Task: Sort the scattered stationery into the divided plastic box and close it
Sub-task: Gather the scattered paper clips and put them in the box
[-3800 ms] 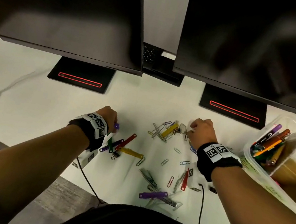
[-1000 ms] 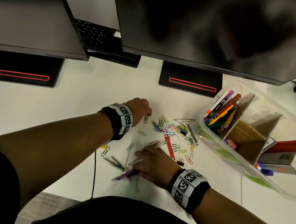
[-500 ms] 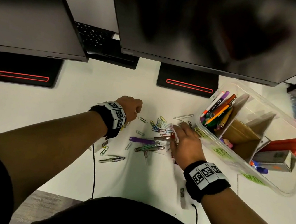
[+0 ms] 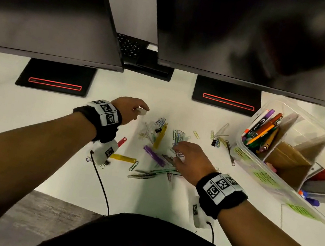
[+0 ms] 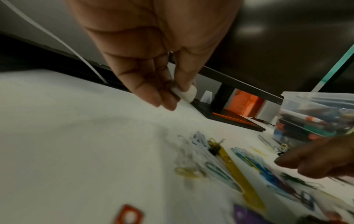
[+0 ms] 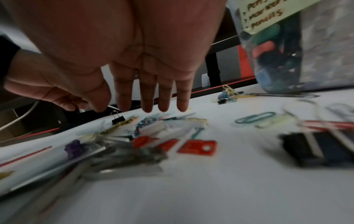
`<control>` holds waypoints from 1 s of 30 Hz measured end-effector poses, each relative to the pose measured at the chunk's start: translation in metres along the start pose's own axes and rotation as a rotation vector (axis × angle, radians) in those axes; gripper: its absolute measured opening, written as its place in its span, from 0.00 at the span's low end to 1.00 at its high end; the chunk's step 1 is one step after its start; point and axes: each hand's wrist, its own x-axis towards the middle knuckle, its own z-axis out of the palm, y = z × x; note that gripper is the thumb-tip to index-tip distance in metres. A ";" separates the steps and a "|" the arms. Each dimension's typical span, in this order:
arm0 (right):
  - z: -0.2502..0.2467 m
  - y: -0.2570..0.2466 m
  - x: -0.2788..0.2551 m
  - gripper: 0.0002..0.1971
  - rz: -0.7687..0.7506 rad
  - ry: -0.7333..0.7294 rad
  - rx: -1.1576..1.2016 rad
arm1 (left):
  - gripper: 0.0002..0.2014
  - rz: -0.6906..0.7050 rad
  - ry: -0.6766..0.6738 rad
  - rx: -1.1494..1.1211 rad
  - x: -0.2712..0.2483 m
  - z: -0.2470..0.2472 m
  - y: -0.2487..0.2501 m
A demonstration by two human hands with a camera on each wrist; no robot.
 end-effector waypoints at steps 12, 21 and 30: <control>0.032 -0.030 0.024 0.20 -0.299 -0.352 -0.375 | 0.14 -0.265 -0.172 0.372 -0.043 -0.020 -0.088; 0.007 -0.009 0.022 0.20 -0.087 -0.153 -0.191 | 0.18 -0.215 -0.246 0.379 -0.047 0.013 -0.063; -0.009 -0.002 -0.007 0.15 -0.063 -0.056 -0.108 | 0.16 0.017 -0.192 0.240 -0.024 0.051 0.022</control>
